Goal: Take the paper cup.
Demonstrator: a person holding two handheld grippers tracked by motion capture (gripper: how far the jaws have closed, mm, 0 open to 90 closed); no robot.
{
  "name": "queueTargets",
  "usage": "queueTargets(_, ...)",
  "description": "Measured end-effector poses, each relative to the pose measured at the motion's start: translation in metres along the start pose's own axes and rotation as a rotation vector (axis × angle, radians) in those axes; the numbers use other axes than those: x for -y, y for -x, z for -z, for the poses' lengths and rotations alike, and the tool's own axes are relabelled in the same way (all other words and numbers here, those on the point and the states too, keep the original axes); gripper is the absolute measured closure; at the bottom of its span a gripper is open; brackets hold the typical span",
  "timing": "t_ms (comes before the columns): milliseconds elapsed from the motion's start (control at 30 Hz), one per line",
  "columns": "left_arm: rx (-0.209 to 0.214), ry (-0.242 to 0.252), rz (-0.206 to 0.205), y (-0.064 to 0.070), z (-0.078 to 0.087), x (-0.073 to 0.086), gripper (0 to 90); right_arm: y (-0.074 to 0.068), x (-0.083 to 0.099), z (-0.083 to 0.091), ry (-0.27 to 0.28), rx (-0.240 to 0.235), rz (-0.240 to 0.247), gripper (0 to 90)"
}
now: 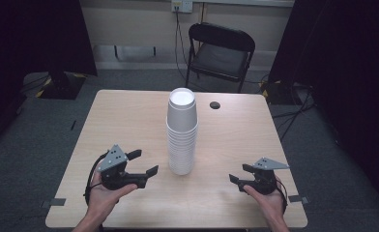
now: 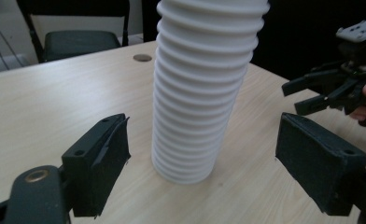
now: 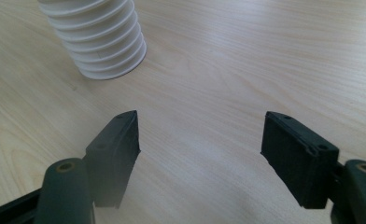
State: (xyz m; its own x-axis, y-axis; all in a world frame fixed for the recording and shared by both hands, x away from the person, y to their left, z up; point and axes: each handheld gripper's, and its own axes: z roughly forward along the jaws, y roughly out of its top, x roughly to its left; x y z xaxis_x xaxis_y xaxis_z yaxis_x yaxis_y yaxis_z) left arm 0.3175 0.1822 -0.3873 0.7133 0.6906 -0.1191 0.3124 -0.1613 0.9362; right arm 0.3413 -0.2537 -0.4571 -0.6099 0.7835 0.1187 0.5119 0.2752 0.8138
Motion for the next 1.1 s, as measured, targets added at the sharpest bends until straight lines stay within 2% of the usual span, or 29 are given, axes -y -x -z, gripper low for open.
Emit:
queueTargets(100, 0.000, 0.051, -0.039, 0.000, -0.002, -0.012, 17.0, 0.001, 0.000, 0.000, 0.000, 0.001, -0.006, 26.1)
queueTargets(200, 0.011, 0.084, -0.047, 0.001, -0.003, -0.022, 20.2, 0.002, 0.000, 0.000, 0.004, 0.008, -0.008, 25.0)
queueTargets(267, 0.005, 0.095, -0.068, 0.002, -0.004, -0.027, 21.6, 0.001, 0.000, -0.001, 0.003, 0.007, -0.006, 24.6)
queueTargets(400, 0.011, 0.106, -0.065, 0.001, -0.003, -0.036, 23.1, 0.001, 0.000, 0.000, 0.004, 0.006, -0.011, 24.6)
queueTargets(467, 0.007, 0.099, -0.081, 0.001, -0.002, -0.041, 26.4, 0.002, 0.000, 0.000, 0.003, 0.004, -0.017, 25.1)
queueTargets(600, 0.011, 0.105, -0.067, -0.002, -0.004, -0.049, 27.0, 0.003, 0.001, 0.000, -0.001, 0.006, -0.022, 24.0)
queueTargets(667, 0.022, 0.116, -0.040, -0.004, -0.005, -0.053, 27.8, 0.003, 0.001, -0.001, -0.001, 0.010, -0.019, 22.6)
queueTargets(700, 0.022, 0.116, -0.040, -0.004, -0.005, -0.053, 28.5, 0.003, 0.001, -0.001, -0.001, 0.010, -0.019, 22.6)
queueTargets(767, 0.040, 0.139, -0.034, -0.003, -0.007, -0.061, 28.6, 0.003, 0.000, -0.001, -0.001, 0.010, -0.019, 22.8)
queueTargets(833, 0.046, 0.147, -0.026, -0.003, -0.007, -0.063, 25.2, 0.003, 0.001, -0.001, -0.002, 0.009, -0.020, 22.7)
queueTargets(867, 0.068, 0.155, -0.011, -0.002, -0.008, -0.068, 24.7, 0.002, 0.001, -0.001, -0.003, 0.011, -0.023, 22.7)
queueTargets(933, 0.056, 0.139, -0.019, 0.000, -0.010, -0.075, 17.2, 0.002, 0.001, -0.001, -0.004, 0.009, -0.023, 22.7)
queueTargets(1000, 0.047, 0.138, -0.027, 0.002, -0.011, -0.082, 16.0, 0.002, 0.001, -0.001, -0.004, 0.010, -0.024, 22.6)
queueTargets(1100, 0.078, 0.129, -0.022, 0.002, -0.016, -0.093, 15.6, 0.002, 0.001, -0.002, -0.005, 0.013, -0.025, 22.1)
